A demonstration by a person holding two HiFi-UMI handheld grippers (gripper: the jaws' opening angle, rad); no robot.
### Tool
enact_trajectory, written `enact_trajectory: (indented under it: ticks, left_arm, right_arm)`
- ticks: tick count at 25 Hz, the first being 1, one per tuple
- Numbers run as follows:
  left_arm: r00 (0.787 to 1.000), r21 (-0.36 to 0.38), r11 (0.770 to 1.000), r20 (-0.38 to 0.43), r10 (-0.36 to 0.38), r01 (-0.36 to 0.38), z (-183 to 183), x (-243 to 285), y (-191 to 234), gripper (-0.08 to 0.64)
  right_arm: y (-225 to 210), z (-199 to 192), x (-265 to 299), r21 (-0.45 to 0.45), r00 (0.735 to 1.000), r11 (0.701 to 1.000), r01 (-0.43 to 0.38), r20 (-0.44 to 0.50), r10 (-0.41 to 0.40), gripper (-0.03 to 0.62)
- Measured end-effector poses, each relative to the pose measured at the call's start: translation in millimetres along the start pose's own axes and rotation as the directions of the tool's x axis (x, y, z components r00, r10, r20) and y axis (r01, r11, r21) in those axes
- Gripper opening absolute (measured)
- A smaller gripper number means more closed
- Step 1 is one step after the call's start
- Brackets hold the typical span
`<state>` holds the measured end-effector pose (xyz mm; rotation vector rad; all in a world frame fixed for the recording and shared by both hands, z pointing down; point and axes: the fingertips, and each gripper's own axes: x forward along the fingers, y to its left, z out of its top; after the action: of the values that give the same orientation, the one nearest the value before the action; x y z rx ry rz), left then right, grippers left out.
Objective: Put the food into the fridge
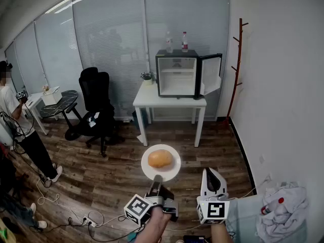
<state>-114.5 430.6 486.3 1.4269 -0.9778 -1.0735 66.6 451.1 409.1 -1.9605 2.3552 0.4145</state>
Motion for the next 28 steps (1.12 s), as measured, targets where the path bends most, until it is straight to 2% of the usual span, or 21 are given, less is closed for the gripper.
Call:
enact_trajectory:
  ticks: [13,17,28]
  left_arm:
    - [1.0,0.009,1.0,0.02,-0.011,0.011,-28.3,23.2,0.2,0.034]
    - [0.999,0.008,1.0,0.034,0.007,-0.007,-36.3,33.1,5.6,0.034]
    - [0.999,-0.01,1.0,0.03,0.026,-0.025,-20.6,91.2,24.6,0.034]
  right_arm:
    - [-34.8,-14.6,13.7,0.04,1.0,0.999,-0.014,0.02,0.014,0.026]
    - [-42.5,-20.6,18.6,0.054,0.999,0.998,-0.036,0.022,0.035,0.028]
    - [-54.1,-48.6,77.1,0.055,1.0,0.998,-0.02,-0.008,0.02,0.028]
